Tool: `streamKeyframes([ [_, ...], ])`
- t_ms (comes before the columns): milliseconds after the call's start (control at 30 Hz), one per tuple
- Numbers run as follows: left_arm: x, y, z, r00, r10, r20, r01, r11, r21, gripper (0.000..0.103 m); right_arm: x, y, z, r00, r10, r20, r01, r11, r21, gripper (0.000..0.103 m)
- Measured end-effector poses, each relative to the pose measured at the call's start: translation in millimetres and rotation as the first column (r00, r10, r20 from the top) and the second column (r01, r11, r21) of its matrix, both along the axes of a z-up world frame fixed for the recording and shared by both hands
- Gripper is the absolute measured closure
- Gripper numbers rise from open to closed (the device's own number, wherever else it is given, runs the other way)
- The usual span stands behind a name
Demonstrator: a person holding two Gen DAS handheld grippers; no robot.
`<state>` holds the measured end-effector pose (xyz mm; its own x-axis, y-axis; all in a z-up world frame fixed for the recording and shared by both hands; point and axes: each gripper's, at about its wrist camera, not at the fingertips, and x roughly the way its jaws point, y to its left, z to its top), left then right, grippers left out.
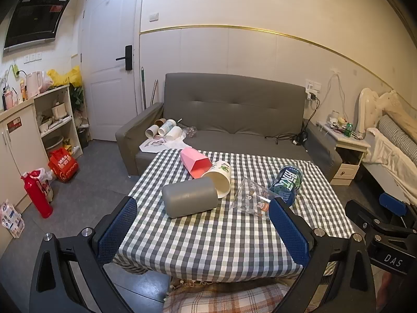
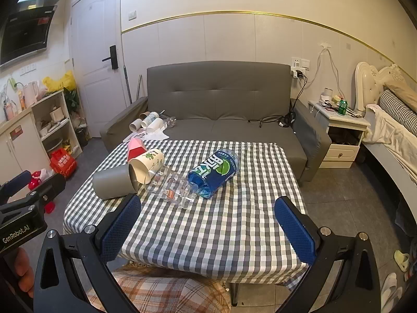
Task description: Flip cup upside down
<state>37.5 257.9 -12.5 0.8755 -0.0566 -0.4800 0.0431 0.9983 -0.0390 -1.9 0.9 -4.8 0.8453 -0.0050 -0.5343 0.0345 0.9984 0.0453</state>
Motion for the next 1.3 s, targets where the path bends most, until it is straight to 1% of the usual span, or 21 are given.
streamKeyframes([
  [900, 0, 0, -2, 1.000, 0.001, -0.007, -0.001, 1.000, -0.002, 0.000, -1, 3, -3, 1.000, 0.001, -0.006, -0.001, 1.000, -0.003, 0.000],
  [967, 0, 1, -3, 1.000, 0.000, -0.007, 0.000, 1.000, -0.002, 0.000, -3, 3, -4, 1.000, 0.002, -0.006, -0.002, 1.000, -0.004, 0.000],
  [1000, 0, 1, -2, 1.000, 0.000, -0.007, 0.000, 1.000, -0.002, 0.000, 3, 6, -10, 1.000, 0.004, -0.008, -0.004, 1.000, -0.007, 0.000],
  [1300, 1, 1, -3, 1.000, 0.001, -0.008, -0.001, 1.000, -0.003, 0.000, 2, 7, -14, 1.000, 0.006, -0.014, -0.007, 1.000, -0.008, 0.000],
])
